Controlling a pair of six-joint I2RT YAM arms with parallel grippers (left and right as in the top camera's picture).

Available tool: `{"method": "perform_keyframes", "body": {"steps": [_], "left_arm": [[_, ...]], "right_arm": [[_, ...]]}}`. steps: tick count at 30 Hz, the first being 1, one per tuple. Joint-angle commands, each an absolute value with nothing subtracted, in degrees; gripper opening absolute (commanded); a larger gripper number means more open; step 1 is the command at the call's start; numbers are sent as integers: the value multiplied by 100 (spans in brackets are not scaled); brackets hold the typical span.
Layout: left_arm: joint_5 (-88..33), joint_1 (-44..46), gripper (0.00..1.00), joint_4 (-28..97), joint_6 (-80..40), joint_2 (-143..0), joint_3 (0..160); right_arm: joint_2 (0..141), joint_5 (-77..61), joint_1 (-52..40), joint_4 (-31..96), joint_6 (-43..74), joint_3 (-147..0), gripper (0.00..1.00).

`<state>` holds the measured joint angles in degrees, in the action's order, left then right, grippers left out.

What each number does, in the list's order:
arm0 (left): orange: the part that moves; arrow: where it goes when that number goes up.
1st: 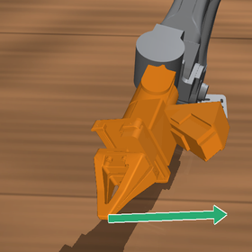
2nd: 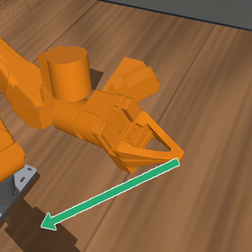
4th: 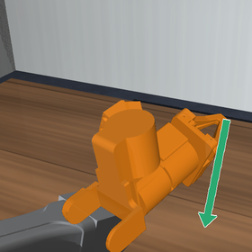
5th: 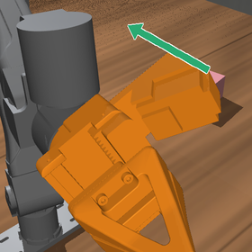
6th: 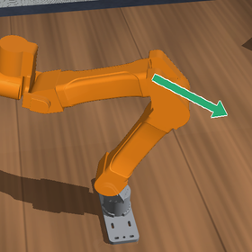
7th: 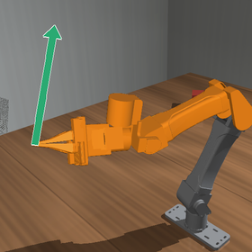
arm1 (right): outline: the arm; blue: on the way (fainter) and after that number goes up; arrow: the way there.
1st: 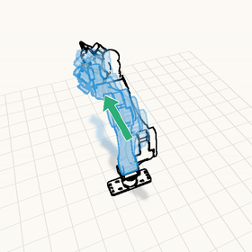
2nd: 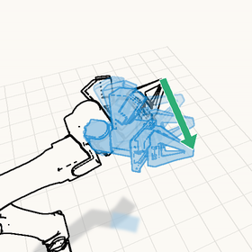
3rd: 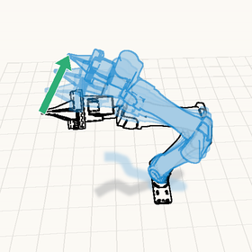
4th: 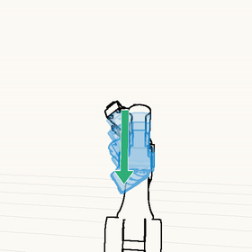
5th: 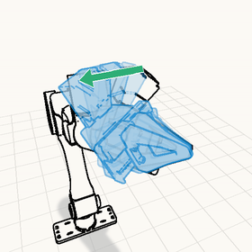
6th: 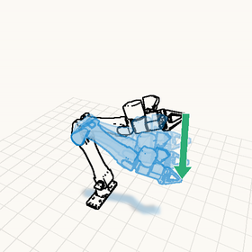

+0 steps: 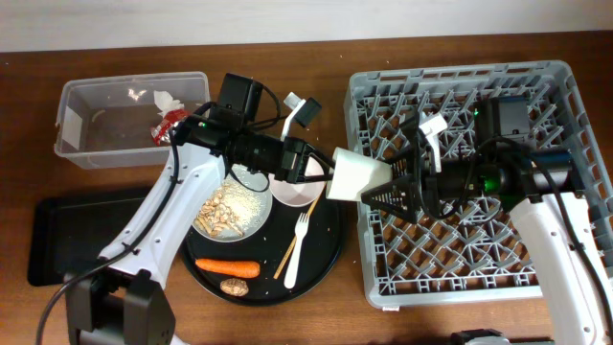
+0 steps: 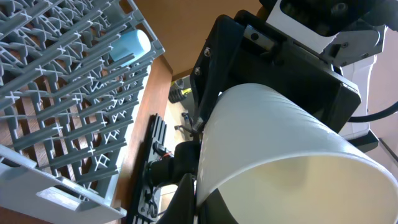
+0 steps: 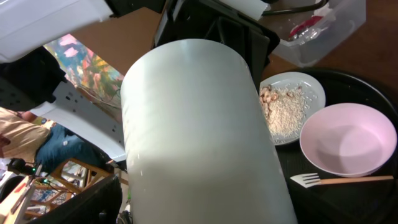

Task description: Sort waste into correct bins and load items into the dishwasher rack

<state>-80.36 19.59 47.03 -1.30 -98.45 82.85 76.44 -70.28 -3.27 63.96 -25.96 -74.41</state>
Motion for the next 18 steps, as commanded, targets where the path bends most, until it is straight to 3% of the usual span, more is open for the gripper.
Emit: {"method": "perform_keyframes", "body": {"steps": [1,10,12,14,18], "left_arm": [[-7948,1933,0,4587,-84,-9743,8353],[-7944,1933,1,4560,-82,-9743,8353],[-7828,1933,18,4563,-82,-9743,8353],[-7577,1933,26,4567,-82,-9743,8353],[-6866,1894,31,4672,-82,-9743,8353]], "right_arm": [[7575,-6982,-379,6462,-2655,-7529,80],[7575,-7002,-379,6475,-2655,-7529,61],[7575,-7002,-379,6475,-2655,-7529,61],[7575,-7000,-379,6473,-2655,-7529,57],[7575,-6619,-373,6471,-2650,-7529,54]]}}
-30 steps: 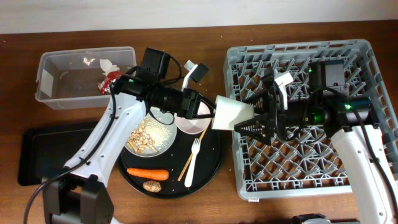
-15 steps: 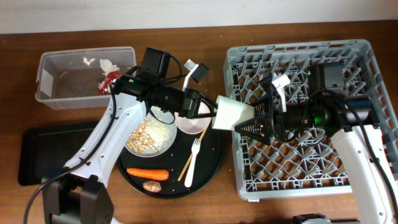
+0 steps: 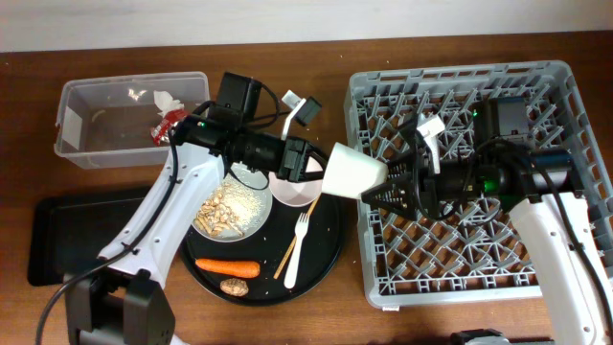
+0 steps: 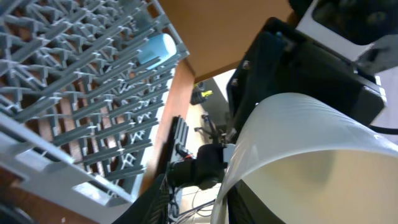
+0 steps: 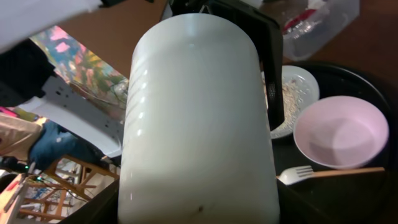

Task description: Sort waste into correct bins and load items into the dishwasher rack

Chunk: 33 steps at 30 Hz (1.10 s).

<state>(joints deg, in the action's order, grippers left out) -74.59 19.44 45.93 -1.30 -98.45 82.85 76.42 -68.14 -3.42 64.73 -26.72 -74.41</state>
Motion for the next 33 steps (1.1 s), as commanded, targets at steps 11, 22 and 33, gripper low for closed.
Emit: {"method": "perform_keyframes", "body": {"steps": [11,22,33], "left_arm": [[-2676,945,33,6654,-75,-9741,8353],[-2652,945,33,6694,-78,-9741,8353],[-2655,947,33,6692,-80,-9741,8353]], "right_arm": [[7575,-1914,749,7041,-598,-8473,52],[8919,-1160,3839,7415,246,-8488,51],[9682,-910,3828,7570,416,-8486,90]]}}
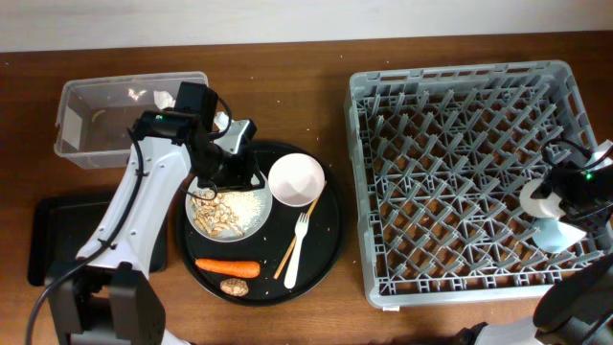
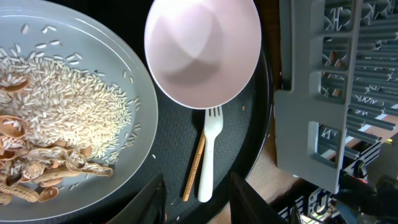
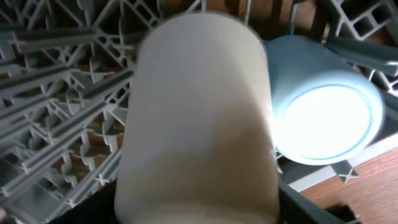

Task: Sort waste into correct bins and load items into the dishwasher rack
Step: 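Grasp the pink bowl on the tray with the right gripper, then carry the pink bowl to the rack's back right and release it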

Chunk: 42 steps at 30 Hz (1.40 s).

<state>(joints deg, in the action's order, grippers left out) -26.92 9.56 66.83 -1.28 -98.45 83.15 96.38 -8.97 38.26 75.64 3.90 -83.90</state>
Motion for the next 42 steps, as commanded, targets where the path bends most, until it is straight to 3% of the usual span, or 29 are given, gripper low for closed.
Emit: {"method": "perform_keyframes", "body": {"steps": [1,13,19,25,29,33,34,37,42], "left_arm": [[-2655,947,33,6692,-80,-9741,8353],[-2655,947,33,6689,-80,-9741,8353],[-2652,947,34,6687,-78,-9741,8353],[-2574,998,41,6377,-84,-9760,8350],[-2252,1238,48,6058,-84,-9907,8350],[-902,1295,49,6576,-683,-10025,8350],[-436,1258,55,6803,-926,-10025,8350],[134,1028,64,7284,-1267,-10025,8350],[128,185,66,7472,-1393,-10025,8350]], "right_arm": [[9682,-1083,3828,7570,416,-8486,98],[9682,-1181,3828,7618,504,-8486,98],[9491,-2606,3511,7743,-189,-8488,99],[8291,-2993,1249,7778,-770,-8488,98],[8267,-2930,-255,7817,-746,-8477,98],[8565,-1848,-1656,6987,-97,-8477,99],[8689,-1562,-2012,6744,-97,-8477,99],[9209,-961,-2685,6145,467,-8477,98],[10366,-967,-3035,5524,1024,-8477,98]]}}
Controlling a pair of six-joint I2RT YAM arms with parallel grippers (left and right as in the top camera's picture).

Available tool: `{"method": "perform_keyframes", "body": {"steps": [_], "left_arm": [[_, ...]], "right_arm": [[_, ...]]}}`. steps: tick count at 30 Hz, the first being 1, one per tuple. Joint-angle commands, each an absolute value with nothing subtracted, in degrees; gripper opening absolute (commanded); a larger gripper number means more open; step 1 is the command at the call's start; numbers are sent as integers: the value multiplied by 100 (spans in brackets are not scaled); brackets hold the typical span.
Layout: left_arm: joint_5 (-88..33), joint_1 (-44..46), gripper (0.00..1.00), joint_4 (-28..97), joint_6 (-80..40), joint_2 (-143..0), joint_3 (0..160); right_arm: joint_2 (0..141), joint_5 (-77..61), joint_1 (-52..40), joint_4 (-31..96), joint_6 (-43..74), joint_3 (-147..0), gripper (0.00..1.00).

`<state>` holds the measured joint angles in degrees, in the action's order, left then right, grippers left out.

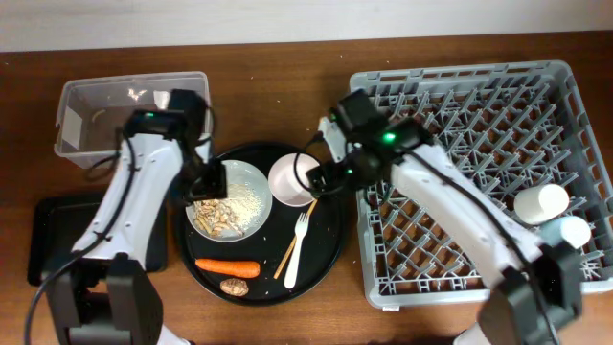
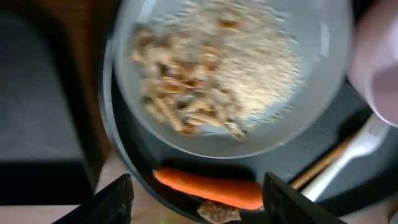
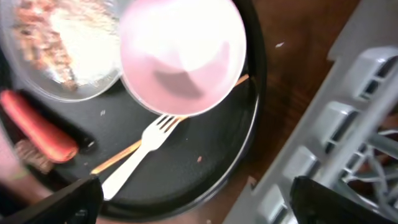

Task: Sort waste into correct bins and load items into the dishwasher rack
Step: 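Carry the pink bowl to the rack's back right and release it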

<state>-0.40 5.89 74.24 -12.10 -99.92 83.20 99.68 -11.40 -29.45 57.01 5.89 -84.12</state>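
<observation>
A white cup lies in the grey dishwasher rack at its right side, next to a pale blue cup. On the round black tray are a pink bowl, a plate of rice and peanut shells, a white fork and a carrot. My right gripper hangs open by the bowl's right rim. My left gripper is open over the plate's left side.
A clear bin holding wrappers stands at the back left. A flat black bin lies at the front left. A wooden stick and a brown scrap also lie on the tray.
My right gripper has let go of the white cup, which now lies in the rack beside the blue cup, and has moved left to the pink bowl. The left gripper shifted left over the plate.
Both grippers were on the white cup above the rack's left edge. Then my right gripper alone held it at the rack's right side while the left was open over the tray. Now the cup lies in the rack and both grippers are open over the tray.
</observation>
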Motion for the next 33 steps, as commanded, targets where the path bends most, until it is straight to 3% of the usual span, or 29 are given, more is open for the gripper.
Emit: {"method": "perform_keyframes", "body": {"steps": [1,4,9,13,20,26,30,33], "left_arm": [[128,80,66,7470,-1393,-10025,8350],[130,-97,67,7441,-1391,-10025,8350],[130,-97,67,7419,-1391,-10025,8350],[128,-93,67,7419,-1391,-10025,8350],[130,-93,68,7422,-1391,-10025,8350],[130,-93,68,7422,-1389,-10025,8350],[130,-93,68,7422,-1389,-10025,8350],[128,-93,68,7422,-1389,-10025,8350]], "right_arm": [[10543,-965,-3048,5402,1131,-8477,95],[11010,-978,-3048,4939,1481,-8477,73],[11502,-958,-3048,4613,1898,-8477,52],[11583,-956,-3048,4460,1959,-8477,28],[11577,-958,-3037,4617,2005,-8484,5],[11096,40,-2764,5979,1997,-9725,4],[10335,1588,-2541,7247,1721,-11113,4],[9769,3656,-2228,7773,1761,-11242,4]]}}
